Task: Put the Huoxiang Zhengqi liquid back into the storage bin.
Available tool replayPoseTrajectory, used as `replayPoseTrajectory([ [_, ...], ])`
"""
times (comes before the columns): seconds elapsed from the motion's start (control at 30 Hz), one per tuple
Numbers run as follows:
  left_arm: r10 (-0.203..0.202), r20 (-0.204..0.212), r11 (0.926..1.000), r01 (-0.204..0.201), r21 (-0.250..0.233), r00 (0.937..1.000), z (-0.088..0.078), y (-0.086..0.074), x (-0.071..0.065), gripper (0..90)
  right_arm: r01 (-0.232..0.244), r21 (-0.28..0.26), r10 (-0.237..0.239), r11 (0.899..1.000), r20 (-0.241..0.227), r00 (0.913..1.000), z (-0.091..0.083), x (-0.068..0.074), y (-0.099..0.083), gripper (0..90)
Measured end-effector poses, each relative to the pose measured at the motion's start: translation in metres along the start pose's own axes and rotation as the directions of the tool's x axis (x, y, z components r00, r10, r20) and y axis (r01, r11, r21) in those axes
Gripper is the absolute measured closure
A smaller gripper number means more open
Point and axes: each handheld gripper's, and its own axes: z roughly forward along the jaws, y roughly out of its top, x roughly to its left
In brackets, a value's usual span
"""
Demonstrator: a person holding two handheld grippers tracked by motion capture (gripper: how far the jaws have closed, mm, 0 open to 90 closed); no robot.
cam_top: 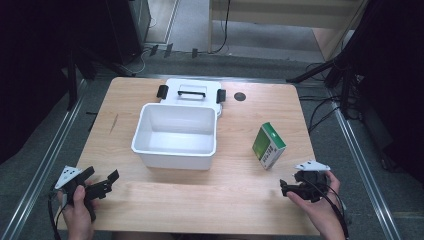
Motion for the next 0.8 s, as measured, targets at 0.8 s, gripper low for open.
replayPoseTrajectory([
  [0.8, -0.004, 0.007, 1.0000, 0.004, 0.004, 1.0000, 0.000, 0.000, 0.000, 0.0, 0.175, 0.319, -0.156, 0.931, -0.086, 0.9840, -0.010, 0.007, 0.116, 19.1],
])
